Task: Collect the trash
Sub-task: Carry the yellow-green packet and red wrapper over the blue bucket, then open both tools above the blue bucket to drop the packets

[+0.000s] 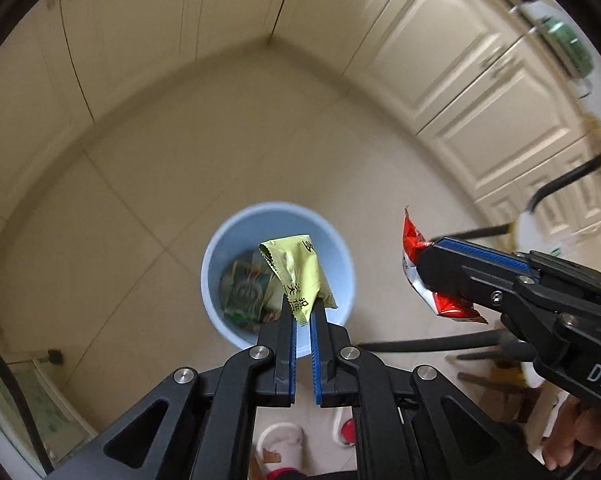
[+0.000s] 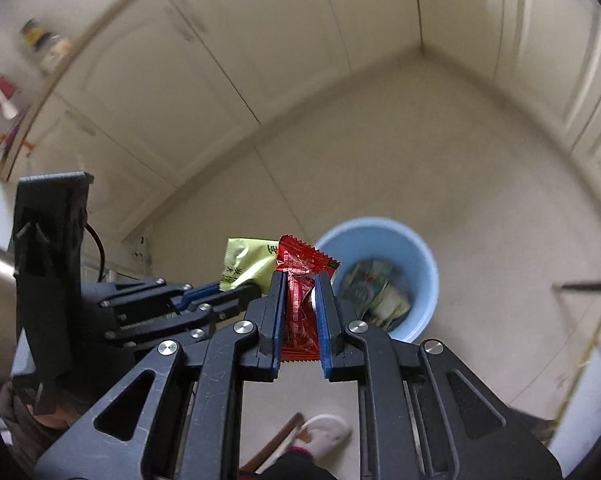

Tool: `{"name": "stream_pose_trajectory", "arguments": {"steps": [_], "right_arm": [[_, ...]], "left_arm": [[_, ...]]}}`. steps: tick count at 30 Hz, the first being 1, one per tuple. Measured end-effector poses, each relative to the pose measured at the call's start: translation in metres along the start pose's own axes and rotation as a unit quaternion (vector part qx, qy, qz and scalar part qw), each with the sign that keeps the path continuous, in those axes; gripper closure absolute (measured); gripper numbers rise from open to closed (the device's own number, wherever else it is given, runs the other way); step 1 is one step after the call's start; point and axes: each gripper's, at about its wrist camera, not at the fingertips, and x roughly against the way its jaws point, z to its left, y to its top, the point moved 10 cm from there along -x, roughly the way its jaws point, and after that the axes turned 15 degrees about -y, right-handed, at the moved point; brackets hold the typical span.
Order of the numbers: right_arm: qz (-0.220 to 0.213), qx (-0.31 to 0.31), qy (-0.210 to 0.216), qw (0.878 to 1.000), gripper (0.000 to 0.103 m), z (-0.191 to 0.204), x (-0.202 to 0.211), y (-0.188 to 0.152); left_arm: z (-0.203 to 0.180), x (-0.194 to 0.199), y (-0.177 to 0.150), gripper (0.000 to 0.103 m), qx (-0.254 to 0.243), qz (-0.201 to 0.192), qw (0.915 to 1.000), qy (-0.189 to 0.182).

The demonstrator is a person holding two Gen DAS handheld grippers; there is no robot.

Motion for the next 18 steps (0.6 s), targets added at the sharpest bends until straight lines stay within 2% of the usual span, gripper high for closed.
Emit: {"name": "stream_pose_trajectory", "arguments": {"steps": [6, 11, 13, 18], "right_arm": [[0.058, -0.039, 0.018, 0.997, 0.089, -0.031, -0.083, -0.010], [0.083, -0.056, 0.032, 0.994, 0.088, -0.044, -0.125, -0.012], [0.092, -0.060, 0.038, 0.993, 0.085, -0.042, -0.139, -0.011], [0.093, -0.076, 0.042, 0.992, 0.082, -0.043, -0.148, -0.003]], "left_arm": [[0.033, -0.075, 0.023, 0.100, 0.029, 0.058, 0.9979, 0.003], [0.047, -0.118, 0.049, 0.095, 0.044, 0.087, 0.9951, 0.016], [0.051, -0.127, 0.055, 0.088, 0.053, 0.090, 0.9943, 0.022], [0.061, -0.141, 0.060, 0.055, 0.068, 0.088, 0.9932, 0.035]]}}
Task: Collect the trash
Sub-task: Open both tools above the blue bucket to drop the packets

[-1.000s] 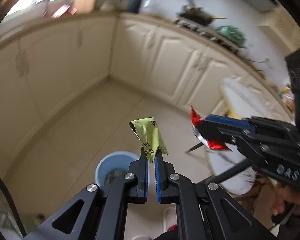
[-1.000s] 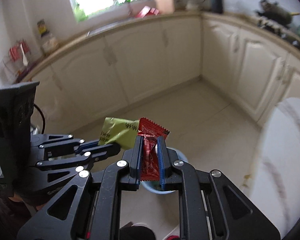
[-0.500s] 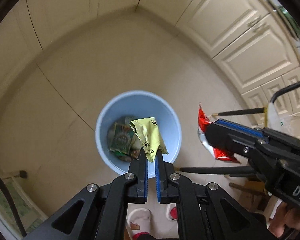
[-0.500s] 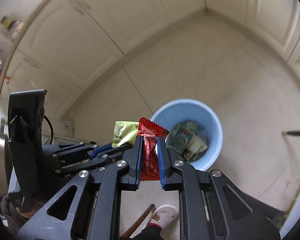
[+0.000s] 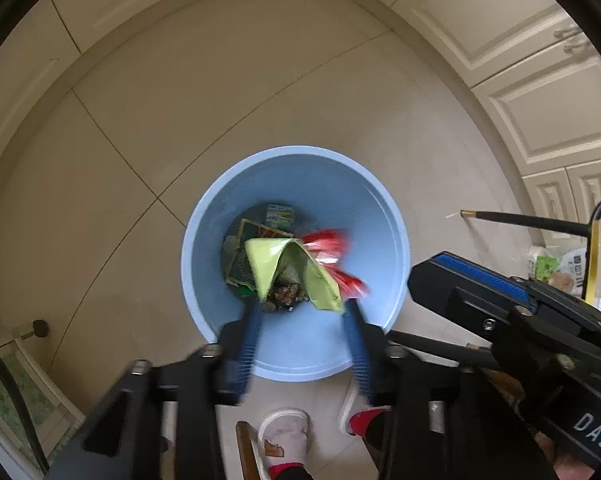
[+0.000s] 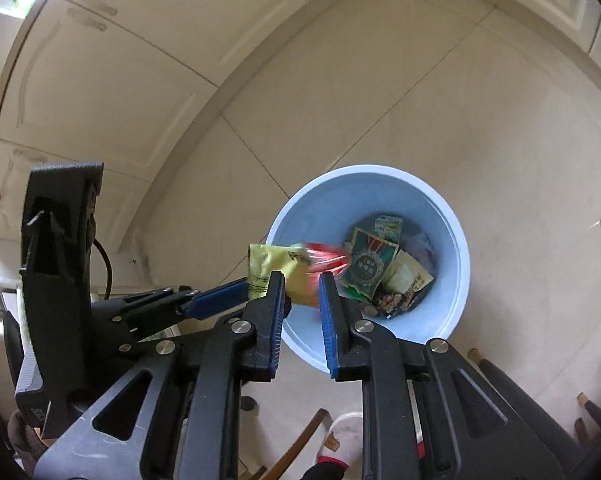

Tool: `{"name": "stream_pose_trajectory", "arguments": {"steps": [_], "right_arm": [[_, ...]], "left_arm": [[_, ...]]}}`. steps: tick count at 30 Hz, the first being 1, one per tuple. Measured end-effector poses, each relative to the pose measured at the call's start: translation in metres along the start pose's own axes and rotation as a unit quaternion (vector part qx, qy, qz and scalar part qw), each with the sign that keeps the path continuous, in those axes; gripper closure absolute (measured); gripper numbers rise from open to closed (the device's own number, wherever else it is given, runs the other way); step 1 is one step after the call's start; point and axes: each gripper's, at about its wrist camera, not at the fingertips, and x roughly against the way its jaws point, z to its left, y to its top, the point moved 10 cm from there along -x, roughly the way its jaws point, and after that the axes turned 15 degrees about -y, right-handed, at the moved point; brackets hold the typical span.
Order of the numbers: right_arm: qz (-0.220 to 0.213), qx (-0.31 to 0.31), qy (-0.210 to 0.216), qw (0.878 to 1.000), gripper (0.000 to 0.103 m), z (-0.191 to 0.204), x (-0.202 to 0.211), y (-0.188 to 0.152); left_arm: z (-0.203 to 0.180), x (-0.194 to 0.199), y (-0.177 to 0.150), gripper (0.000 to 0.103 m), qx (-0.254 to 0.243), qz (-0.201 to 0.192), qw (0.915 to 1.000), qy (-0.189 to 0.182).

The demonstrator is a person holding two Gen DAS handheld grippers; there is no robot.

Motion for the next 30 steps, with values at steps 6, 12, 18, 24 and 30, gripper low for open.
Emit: {"name": "stream_pose_trajectory", "arguments": {"steps": [6, 12, 18, 24, 30], "right_arm": [[-0.014, -0.007, 0.004, 1.000, 0.072, 0.005, 0.015, -0.004], [-0.036, 0.007, -0.023, 0.999, 0.061, 0.010, 0.044, -0.013], [-0.066, 0.021, -0.054, 0.996, 0.037, 0.024, 0.094, -0.023], [-0.102, 0.036, -0.120, 0.987, 0.006, 0.038, 0.149, -0.042], [-0.150, 0.052, -0.145, 0.977, 0.000, 0.060, 0.215, -0.067]], "left_arm": [[-0.008, 0.005, -0.029, 0.049, 0.019, -0.004, 0.9997, -0.012], [-0.019, 0.035, -0.054, 0.046, 0.026, -0.010, 0.9993, -0.026], [-0.023, 0.093, -0.078, 0.045, 0.018, -0.056, 0.9982, -0.002], [-0.029, 0.149, -0.103, 0.041, 0.009, -0.115, 0.9924, 0.044], [-0.056, 0.205, -0.127, 0.041, -0.013, -0.186, 0.9800, 0.070]]}}
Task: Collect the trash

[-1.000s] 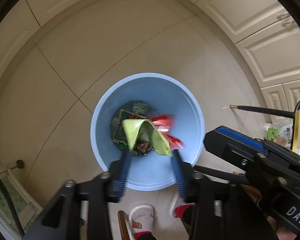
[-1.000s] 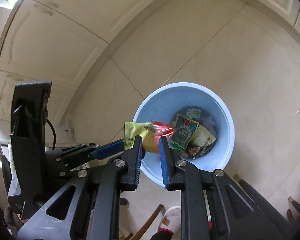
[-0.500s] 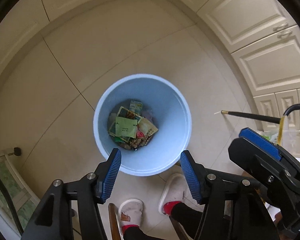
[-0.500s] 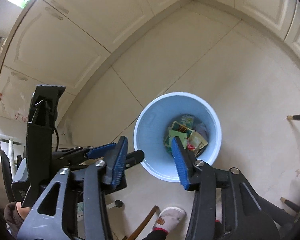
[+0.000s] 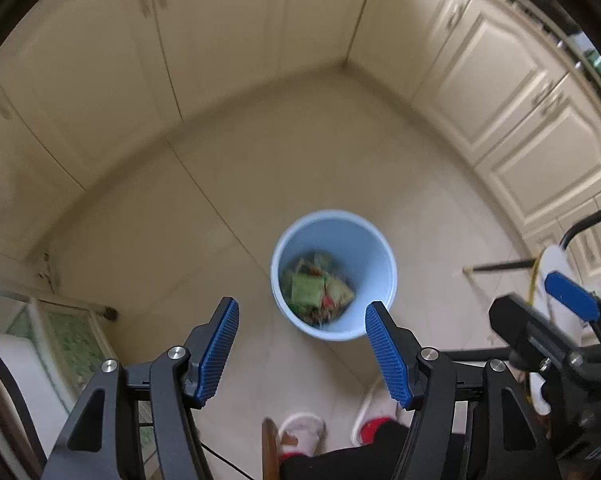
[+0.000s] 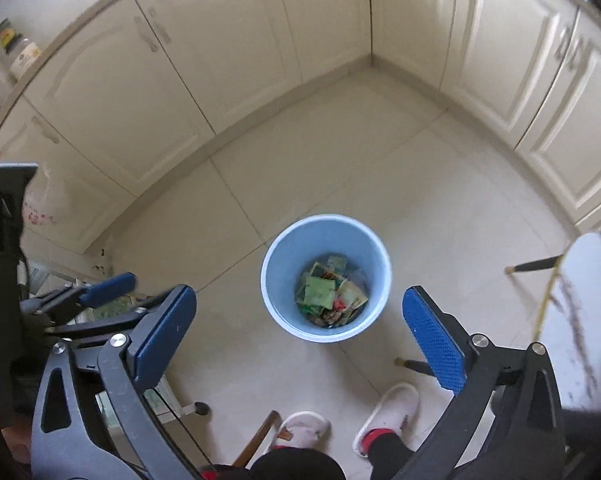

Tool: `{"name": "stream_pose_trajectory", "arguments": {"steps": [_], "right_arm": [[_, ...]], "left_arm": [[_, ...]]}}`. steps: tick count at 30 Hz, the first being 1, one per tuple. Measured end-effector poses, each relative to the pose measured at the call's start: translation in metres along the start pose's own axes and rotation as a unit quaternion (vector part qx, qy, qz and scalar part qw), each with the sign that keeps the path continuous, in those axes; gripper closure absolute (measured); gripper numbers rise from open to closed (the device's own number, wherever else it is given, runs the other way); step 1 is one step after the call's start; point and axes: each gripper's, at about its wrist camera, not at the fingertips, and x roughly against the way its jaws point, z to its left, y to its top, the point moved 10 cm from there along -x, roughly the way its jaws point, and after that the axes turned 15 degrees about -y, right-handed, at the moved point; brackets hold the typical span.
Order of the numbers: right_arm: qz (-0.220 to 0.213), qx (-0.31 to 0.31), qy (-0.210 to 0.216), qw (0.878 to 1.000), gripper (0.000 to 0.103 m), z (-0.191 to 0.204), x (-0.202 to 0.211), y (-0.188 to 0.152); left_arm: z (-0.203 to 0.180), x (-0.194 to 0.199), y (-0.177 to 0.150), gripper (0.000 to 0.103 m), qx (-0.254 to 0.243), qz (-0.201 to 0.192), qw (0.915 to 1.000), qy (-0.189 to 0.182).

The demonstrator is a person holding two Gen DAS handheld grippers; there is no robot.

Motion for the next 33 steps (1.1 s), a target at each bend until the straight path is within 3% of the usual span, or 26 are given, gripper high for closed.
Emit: {"name": "stream_pose_trajectory", "arguments": {"steps": [3, 6, 11, 15, 18, 23, 28, 33], "right_arm": [[-0.032, 0.005, -0.014, 0.999, 0.000, -0.001, 0.040, 0.001], [-0.090, 0.005, -0.045, 0.995, 0.000, -0.009, 0.093, 0.005], [-0.173, -0.012, -0.076, 0.982, 0.000, -0.028, 0.185, 0.002], [-0.230, -0.030, -0.099, 0.968, 0.000, -0.043, 0.257, -0.006], [-0.268, -0.042, -0.118, 0.955, 0.000, -0.058, 0.299, -0.013], [-0.325, -0.068, -0.139, 0.933, 0.000, -0.074, 0.382, -0.033], [-0.373, -0.087, -0.167, 0.908, 0.000, -0.088, 0.449, -0.060], [-0.404, -0.098, -0.195, 0.889, 0.000, -0.096, 0.500, -0.084]], "left_arm": [[-0.018, 0.034, -0.004, 0.041, -0.008, -0.048, 0.9988, -0.001], [-0.040, 0.067, -0.008, 0.040, -0.024, -0.100, 0.9946, -0.005], [-0.092, 0.124, -0.020, 0.031, -0.067, -0.182, 0.9808, -0.024], [-0.145, 0.162, -0.046, 0.015, -0.116, -0.249, 0.9614, -0.020], [-0.176, 0.188, -0.068, 0.009, -0.148, -0.296, 0.9437, -0.005], [-0.221, 0.214, -0.120, 0.004, -0.178, -0.357, 0.9165, -0.024], [-0.237, 0.239, -0.173, 0.001, -0.205, -0.410, 0.8880, -0.039], [-0.219, 0.248, -0.237, 0.001, -0.223, -0.440, 0.8690, -0.036]]}}
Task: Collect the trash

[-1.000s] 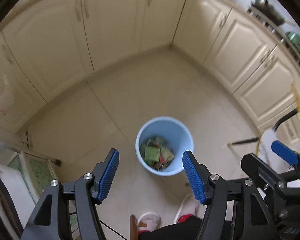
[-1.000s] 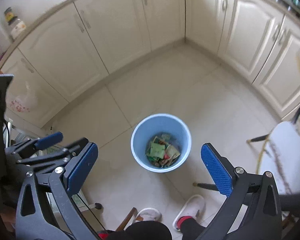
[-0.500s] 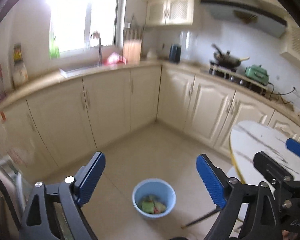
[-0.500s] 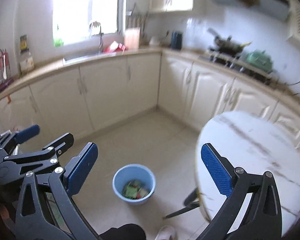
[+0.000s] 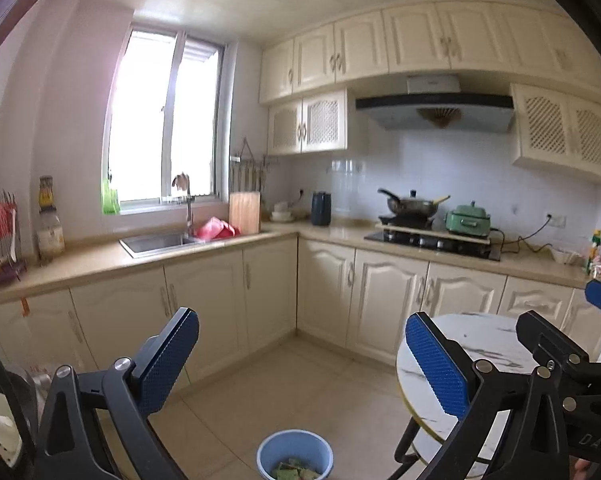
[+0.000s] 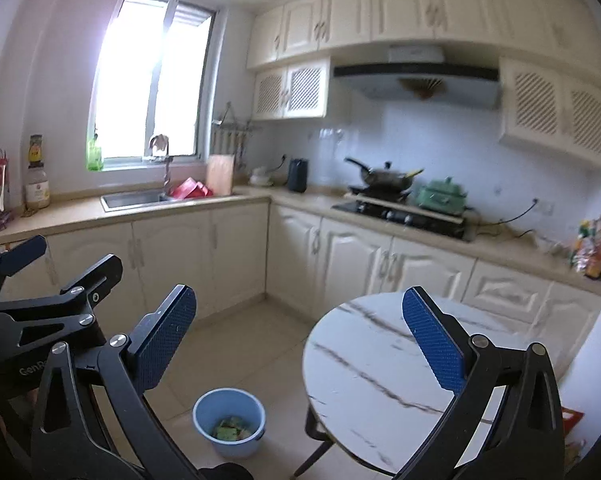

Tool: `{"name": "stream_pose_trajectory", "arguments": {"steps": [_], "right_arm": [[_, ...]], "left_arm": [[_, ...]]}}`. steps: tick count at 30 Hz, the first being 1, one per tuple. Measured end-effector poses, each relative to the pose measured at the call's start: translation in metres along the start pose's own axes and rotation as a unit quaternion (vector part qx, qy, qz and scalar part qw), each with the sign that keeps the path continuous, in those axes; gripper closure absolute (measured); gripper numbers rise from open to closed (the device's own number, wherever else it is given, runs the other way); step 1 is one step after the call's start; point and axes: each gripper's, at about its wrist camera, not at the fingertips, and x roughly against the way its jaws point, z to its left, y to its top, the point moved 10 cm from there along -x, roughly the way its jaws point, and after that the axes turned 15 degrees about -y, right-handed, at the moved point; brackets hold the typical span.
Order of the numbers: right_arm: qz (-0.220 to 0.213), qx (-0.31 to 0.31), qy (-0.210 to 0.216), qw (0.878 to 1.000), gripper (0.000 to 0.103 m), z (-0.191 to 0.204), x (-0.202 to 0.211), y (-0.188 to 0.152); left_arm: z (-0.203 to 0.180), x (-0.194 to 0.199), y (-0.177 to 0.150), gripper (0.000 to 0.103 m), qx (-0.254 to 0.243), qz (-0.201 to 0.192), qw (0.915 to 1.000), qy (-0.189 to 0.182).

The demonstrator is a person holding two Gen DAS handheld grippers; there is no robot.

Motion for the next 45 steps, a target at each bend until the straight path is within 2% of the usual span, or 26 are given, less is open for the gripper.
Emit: {"name": "stream_pose_trajectory", "arguments": {"steps": [1, 6, 13, 18, 31, 45], "right_arm": [[-0.004, -0.002, -0.002, 1.000, 0.000, -0.004, 0.005, 0.003], [-0.032, -0.008, -0.019, 0.999, 0.000, -0.020, 0.039, 0.018], [-0.062, -0.017, -0.032, 0.997, 0.000, -0.033, 0.066, 0.024], [-0.065, -0.033, -0.037, 0.997, 0.000, -0.042, 0.078, 0.021], [-0.077, -0.046, -0.053, 0.995, 0.000, -0.050, 0.083, 0.017], [-0.072, -0.056, -0.061, 0.994, 0.000, -0.056, 0.082, 0.011]], "left_arm": [[-0.004, 0.020, -0.016, 0.001, -0.004, -0.008, 1.0000, 0.001], [-0.023, 0.080, -0.043, 0.001, -0.014, -0.052, 0.9985, 0.010], [-0.042, 0.116, -0.089, 0.001, -0.016, -0.063, 0.9979, -0.005], [-0.037, 0.149, -0.091, 0.001, -0.023, -0.073, 0.9970, -0.008], [-0.035, 0.148, -0.086, 0.001, -0.026, -0.081, 0.9963, -0.005], [-0.030, 0.132, -0.058, 0.001, -0.034, -0.076, 0.9966, -0.003]]}}
